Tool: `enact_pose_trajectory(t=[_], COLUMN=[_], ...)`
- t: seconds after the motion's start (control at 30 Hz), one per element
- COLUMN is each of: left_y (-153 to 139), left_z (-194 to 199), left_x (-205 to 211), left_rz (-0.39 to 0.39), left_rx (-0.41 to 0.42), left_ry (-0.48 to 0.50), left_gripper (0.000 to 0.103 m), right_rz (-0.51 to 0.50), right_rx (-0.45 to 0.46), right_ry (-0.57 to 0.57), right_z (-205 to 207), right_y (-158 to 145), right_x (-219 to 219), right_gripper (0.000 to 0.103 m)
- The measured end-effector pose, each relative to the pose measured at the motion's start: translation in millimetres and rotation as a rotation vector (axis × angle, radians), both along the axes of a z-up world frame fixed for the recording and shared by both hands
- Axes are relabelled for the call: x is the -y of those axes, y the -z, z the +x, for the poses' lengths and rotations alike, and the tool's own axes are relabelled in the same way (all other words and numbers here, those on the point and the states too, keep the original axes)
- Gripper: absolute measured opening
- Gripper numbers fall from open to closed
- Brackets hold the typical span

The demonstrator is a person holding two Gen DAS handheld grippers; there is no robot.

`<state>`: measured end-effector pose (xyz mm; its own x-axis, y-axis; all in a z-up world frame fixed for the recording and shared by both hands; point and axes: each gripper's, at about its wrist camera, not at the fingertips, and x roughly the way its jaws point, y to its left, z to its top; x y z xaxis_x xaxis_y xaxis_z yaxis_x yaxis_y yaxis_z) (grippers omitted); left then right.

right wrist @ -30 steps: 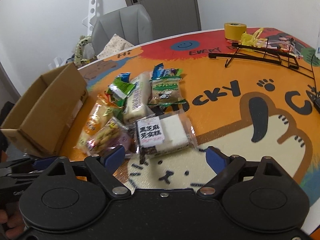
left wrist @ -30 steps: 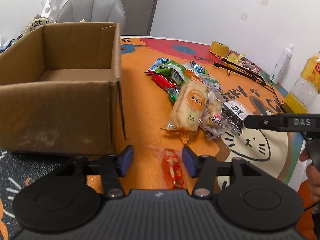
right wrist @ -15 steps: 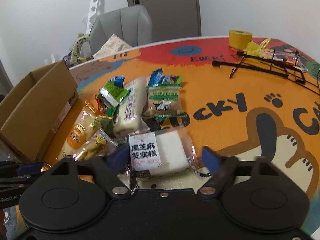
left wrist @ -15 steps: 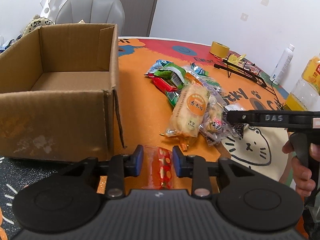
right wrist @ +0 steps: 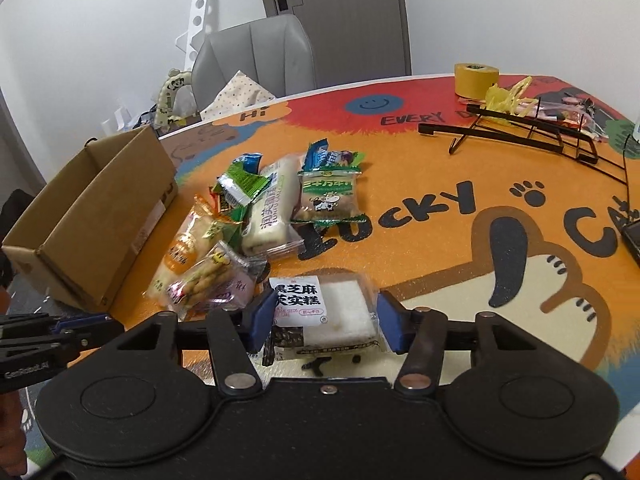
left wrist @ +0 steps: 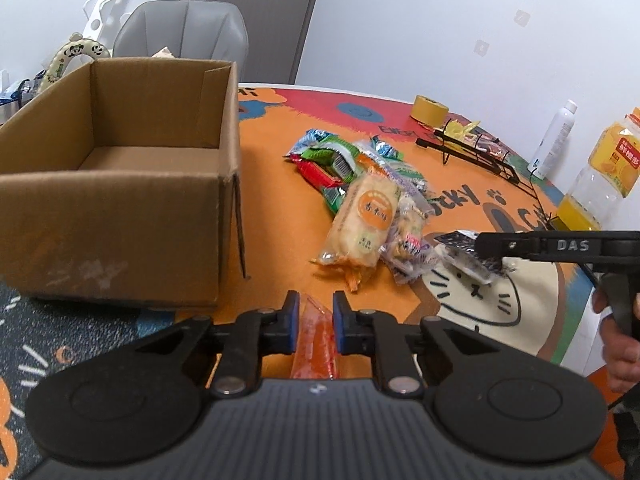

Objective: Organize snacks
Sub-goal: 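Close left tool on the red packet while right tool closes on the white cake packet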

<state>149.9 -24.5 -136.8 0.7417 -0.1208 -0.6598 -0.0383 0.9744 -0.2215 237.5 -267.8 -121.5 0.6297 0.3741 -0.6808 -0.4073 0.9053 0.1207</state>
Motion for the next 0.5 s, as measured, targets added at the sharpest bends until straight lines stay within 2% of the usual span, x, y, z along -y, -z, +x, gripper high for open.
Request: enact_pose_trajectory(t=[0.03, 0.13, 0.2, 0.27, 0.3, 0.37, 0.43, 0.5], left_y=[1, 3, 4, 5, 6, 8, 11, 12], left_z=[-1, -1, -2, -4, -4, -3, -1, 1], left_x=[0, 3, 2, 2, 2, 5, 9, 12], left_rz=[0.004, 0.057, 0.056, 0.042, 0.044, 0.061, 0.077, 0.099], left_rx=[-0.003, -0.034, -0.034, -0.031, -0.028, -0.029, -0.036, -0.027], left_ry=[-0.004, -0.021, -0.022, -0.026, -0.028, -0.027, -0.023, -0.026], left_gripper=[0.017, 0.028, 0.046, 0.06, 0.064, 0.065, 0.065, 0.065], right_rz=[-0.001, -0.003, -0.003, -0.004, -0.005, -0.006, -0.012, -0.011], right_rx=[0.0, -0.001, 0.001, -0.002, -0.005, -0.016, -0.006, 0.006], right_ry=[-0.004, -0.01, -0.014, -0.016, -0.014, -0.006, 0.006, 0.005], right_z=[-2, -8, -13, -16, -18, -17, -18, -18], right_y=[0, 0, 0, 1, 2, 4, 5, 6], right_x=[0, -1, 0, 2, 3, 4, 4, 3], right_gripper=[0.052, 0.052, 0.052, 0.052, 0.054, 0.063, 0.078, 0.084])
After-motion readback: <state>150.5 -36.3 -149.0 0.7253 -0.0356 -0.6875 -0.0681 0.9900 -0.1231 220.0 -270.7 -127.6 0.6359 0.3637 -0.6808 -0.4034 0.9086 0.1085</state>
